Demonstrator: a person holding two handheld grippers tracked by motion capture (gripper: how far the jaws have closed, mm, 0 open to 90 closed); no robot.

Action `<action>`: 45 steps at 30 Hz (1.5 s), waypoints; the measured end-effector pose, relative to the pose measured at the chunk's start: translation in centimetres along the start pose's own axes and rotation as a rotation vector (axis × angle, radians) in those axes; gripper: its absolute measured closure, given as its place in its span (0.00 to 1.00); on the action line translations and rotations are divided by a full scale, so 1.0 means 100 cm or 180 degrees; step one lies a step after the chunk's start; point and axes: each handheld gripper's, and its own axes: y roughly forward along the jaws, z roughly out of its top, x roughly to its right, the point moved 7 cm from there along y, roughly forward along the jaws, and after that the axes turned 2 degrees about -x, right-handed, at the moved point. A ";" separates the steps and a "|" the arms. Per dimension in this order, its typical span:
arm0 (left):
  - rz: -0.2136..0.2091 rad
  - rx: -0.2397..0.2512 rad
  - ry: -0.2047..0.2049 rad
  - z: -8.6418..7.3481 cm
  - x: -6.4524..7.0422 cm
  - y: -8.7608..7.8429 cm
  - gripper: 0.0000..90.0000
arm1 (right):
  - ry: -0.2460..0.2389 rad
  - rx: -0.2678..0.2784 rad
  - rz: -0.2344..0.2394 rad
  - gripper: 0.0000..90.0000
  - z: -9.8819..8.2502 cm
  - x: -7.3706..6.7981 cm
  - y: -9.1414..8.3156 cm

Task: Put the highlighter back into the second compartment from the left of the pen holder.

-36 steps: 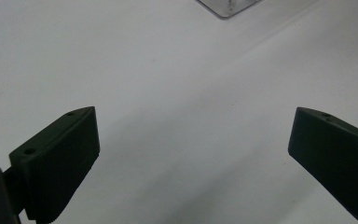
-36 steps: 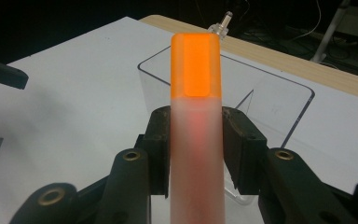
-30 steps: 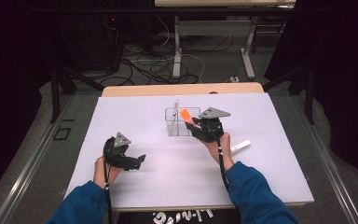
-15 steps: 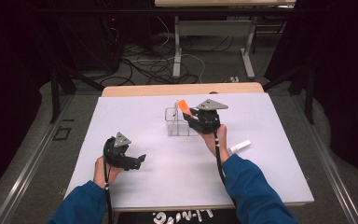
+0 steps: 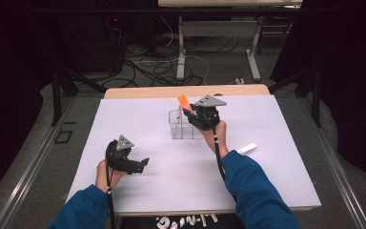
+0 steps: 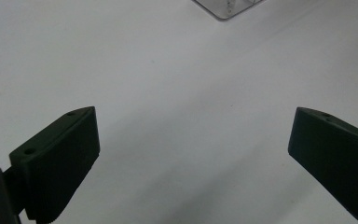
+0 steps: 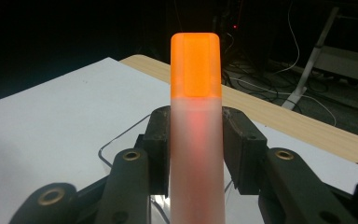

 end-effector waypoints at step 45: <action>0.0018 0.0011 0.0009 0.000 -0.001 0.000 0.02 | 0.0180 -0.0239 0.0134 0.41 -0.008 -0.010 0.026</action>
